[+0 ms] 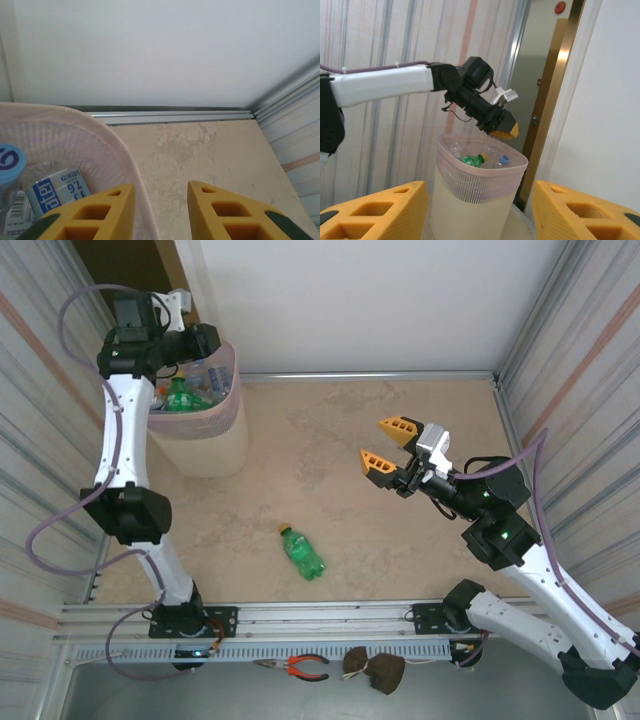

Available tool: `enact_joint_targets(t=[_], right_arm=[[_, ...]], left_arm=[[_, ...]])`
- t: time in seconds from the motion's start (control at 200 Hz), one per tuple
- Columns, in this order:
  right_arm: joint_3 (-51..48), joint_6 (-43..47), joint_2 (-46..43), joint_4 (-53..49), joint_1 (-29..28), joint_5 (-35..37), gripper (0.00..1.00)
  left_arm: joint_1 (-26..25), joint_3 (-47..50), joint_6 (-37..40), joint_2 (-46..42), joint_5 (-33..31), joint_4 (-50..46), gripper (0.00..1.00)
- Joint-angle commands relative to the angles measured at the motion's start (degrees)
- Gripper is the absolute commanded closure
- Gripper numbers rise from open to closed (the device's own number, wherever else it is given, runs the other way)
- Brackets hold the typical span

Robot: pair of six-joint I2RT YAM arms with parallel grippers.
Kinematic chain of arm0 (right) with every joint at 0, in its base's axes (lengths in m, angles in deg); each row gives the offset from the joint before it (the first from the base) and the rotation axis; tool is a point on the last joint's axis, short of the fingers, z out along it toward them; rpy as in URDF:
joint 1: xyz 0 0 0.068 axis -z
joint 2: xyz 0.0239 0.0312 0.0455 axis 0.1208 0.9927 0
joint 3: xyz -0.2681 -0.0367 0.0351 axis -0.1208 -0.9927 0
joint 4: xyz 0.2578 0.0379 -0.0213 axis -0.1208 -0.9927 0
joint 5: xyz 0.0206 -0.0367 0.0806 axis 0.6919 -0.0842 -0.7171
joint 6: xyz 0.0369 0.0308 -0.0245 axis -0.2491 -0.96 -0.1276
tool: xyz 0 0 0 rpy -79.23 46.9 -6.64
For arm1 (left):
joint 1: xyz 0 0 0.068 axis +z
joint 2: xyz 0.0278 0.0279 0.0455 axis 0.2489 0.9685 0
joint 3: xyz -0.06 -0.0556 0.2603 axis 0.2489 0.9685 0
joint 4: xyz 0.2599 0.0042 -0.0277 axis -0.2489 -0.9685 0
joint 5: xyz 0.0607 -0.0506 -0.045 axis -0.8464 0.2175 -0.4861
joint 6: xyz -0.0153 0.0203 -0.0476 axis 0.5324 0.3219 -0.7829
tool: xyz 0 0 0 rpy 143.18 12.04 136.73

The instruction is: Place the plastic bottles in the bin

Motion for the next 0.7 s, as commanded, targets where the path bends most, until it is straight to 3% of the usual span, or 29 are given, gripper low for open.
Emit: enact_joint_targets(t=[0.0,0.396,0.691], right_arm=[[-0.41,-0.61,-0.16,0.15,-0.36,0.86,0.43],[0.21,0.34,1.41,-1.11,-0.2,-0.1,0.43],[0.89,0.2,1.95,-2.8,0.43,-2.72,0.43]], left_arm=[[-1.82,0.88,3.52,-4.92,-2.38,-4.37,0.66],[-12.95,18.0,4.42,-21.39,-15.33,-9.18,0.63],[-21.8,37.43,-7.88,-33.12,-23.84,-6.27,0.57]])
